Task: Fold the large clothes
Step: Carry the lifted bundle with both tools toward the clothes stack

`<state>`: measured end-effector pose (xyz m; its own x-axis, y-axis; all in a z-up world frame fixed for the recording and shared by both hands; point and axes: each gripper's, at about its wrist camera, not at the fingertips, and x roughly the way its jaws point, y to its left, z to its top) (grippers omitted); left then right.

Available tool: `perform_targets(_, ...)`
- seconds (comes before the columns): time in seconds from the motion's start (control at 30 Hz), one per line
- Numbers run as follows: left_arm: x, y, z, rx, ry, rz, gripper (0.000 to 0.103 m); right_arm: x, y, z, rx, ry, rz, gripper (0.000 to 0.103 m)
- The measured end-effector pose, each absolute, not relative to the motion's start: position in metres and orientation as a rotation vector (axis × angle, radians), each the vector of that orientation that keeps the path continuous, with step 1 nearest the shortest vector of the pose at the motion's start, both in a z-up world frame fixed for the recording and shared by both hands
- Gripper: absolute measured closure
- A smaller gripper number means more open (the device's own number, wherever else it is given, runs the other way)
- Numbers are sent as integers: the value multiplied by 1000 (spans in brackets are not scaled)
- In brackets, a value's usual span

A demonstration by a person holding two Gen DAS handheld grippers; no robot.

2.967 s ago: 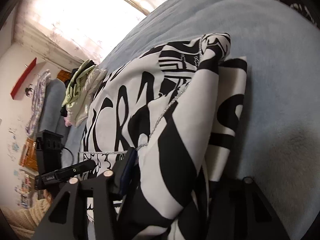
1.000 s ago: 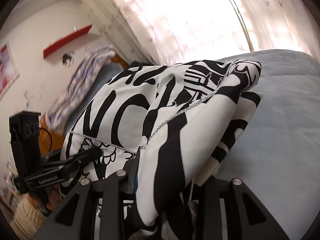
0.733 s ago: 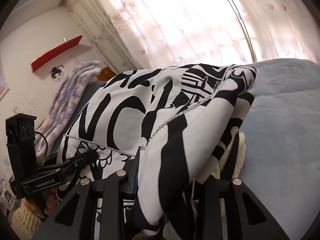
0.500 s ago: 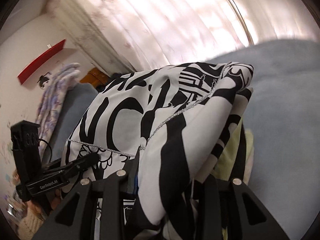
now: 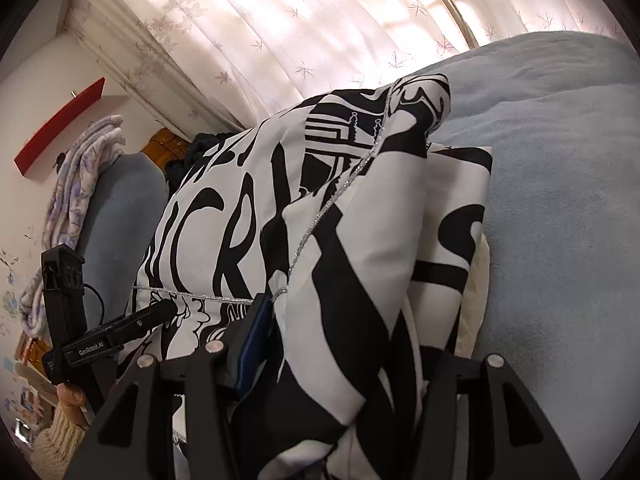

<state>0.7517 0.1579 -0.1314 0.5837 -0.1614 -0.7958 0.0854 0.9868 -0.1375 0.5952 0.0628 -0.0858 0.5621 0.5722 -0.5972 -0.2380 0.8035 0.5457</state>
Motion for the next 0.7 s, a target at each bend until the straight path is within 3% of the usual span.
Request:
perform_targets(0.17,738,141,-113,15,889,-76,5,594,66,-74,383,908,449,40)
perform_targets(0.43,728,123,-79,130,757,39,12,588,58,-35,254,884,308,40)
perform_targets(0.6,738,114,-68,106,747,71,55,574,70,-5,108,652,227,40)
perform_targets(0.7,747,111,-77,100,762,103,64,584,85,-6,96,651,259,40)
